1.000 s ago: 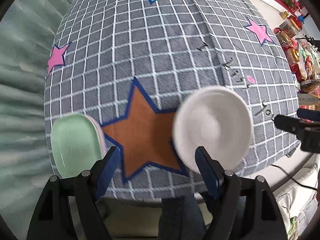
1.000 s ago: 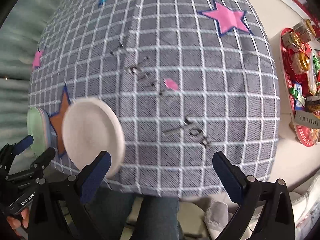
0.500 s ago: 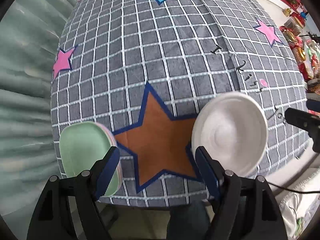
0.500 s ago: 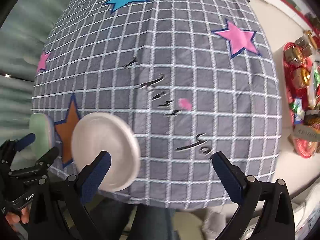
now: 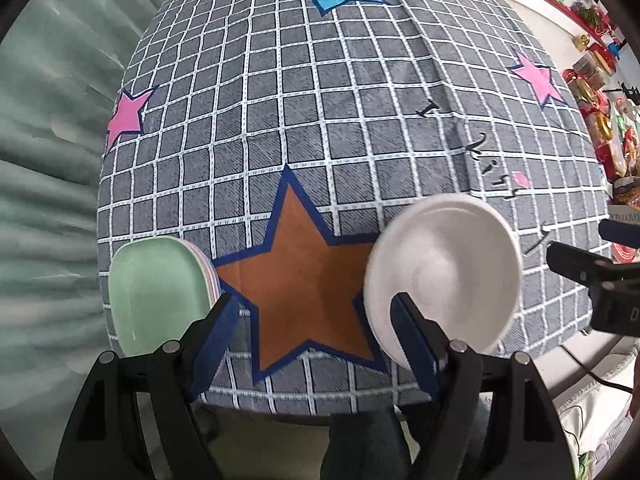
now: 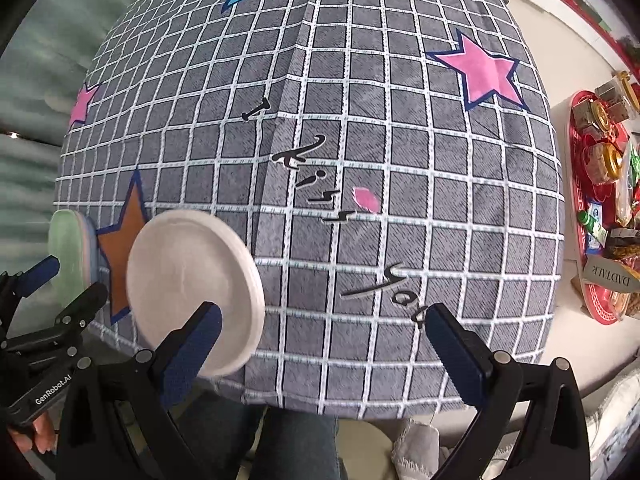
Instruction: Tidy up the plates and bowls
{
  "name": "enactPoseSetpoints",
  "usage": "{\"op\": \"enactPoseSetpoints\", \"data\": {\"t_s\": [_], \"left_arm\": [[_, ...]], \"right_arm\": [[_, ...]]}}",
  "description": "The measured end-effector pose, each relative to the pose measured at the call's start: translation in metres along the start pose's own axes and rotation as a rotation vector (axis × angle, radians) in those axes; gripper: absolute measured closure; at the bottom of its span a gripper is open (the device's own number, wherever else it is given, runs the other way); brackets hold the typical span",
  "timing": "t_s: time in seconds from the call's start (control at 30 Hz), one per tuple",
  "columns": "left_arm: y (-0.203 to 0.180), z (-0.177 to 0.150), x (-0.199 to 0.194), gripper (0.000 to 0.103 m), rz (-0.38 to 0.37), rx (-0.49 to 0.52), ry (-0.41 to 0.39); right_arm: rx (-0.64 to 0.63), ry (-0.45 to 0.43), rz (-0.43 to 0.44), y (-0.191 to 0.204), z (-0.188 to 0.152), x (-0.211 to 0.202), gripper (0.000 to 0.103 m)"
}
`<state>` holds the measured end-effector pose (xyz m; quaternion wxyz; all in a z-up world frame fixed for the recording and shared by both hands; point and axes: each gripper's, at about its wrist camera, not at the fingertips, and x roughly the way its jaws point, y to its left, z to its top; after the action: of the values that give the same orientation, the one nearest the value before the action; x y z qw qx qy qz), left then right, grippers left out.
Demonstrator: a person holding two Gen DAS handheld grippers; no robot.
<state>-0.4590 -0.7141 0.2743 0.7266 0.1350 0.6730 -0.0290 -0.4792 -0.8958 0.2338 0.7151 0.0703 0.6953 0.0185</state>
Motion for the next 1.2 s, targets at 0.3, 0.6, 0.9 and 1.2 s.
{"op": "enactPoseSetpoints", "data": {"t_s": [0.3,0.6,0.9,1.2], "left_arm": [[0.012,0.001,-0.005,0.022,0.016,-0.033,-0.008],[-0.005,0.008,0.015,0.022,0.057,-0.073,-0.009],[-0.001,-0.003,0.017,0.022,0.069,-0.100,0.047],[-0.005,-0.001,0.021,0.022,0.055,-0.105,0.068]], "right_arm": [[0.032,0.005,0.015,0.005,0.000,0.009,0.001],[-0.017,0.034,0.009,-0.014,0.001,0.026,0.001],[-0.070,0.070,0.027,-0.010,-0.010,0.032,0.001],[-0.094,0.074,0.023,0.010,-0.004,0.037,0.001]]}}
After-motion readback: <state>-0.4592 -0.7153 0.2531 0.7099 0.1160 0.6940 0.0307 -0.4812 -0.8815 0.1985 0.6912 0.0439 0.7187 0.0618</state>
